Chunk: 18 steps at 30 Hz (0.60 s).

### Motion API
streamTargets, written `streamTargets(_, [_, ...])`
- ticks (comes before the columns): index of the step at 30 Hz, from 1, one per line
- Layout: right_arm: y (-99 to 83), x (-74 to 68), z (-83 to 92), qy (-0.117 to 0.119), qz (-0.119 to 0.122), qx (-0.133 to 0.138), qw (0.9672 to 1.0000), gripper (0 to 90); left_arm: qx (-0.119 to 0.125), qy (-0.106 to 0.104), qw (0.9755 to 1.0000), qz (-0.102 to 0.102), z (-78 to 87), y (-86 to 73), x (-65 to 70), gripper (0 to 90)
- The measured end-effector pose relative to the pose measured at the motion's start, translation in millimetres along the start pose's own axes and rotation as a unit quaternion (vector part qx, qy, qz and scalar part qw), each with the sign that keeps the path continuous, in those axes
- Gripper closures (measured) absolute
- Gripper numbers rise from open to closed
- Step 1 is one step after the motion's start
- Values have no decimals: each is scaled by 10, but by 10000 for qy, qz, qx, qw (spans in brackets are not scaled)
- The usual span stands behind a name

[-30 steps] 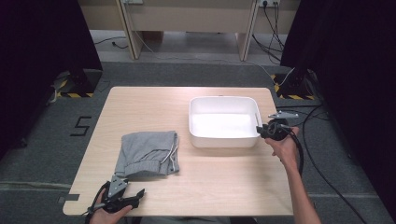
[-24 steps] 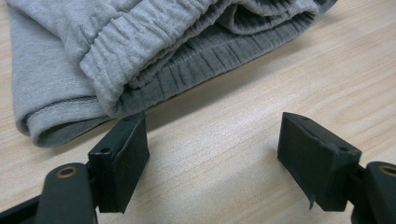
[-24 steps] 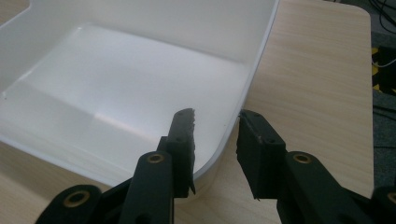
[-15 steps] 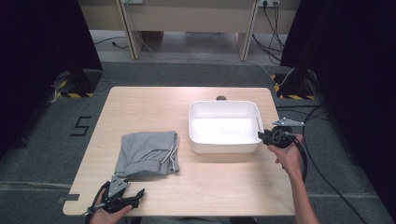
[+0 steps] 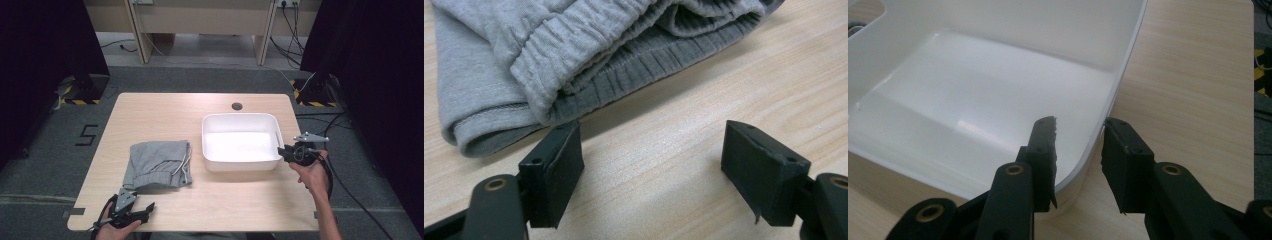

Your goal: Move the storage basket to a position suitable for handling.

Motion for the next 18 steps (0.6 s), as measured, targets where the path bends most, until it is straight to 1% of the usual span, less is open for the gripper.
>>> streamTargets(6, [-61,-63,52,23,41,1,10000,667,-7,2,10000,2,4,-3,0,235])
streamTargets(13, [-120,-125,99,62,-10,41,10000,664,-8,2,10000,-2,6,-4,0,236])
streamTargets(15, [-129,-134,108,55,58,25,10000,660,-10,1,10000,-7,7,-5,-1,235])
streamTargets(17, [-143,-156,119,69,26,6,10000,656,-7,-1,10000,-6,8,-6,-1,236])
streamTargets(18, [-150,-162,128,74,67,-6,9999,654,-9,-1,10000,-8,8,-5,-1,235])
Point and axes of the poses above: each handheld gripper's, and its own axes: z roughly backward along the jaws, y roughly out of its top, x roughly to its right, the point moved 7 cm from there along -z, roughly forward along the jaws, and after that the axes turned 15 degrees about y, right-handed, at the moved point
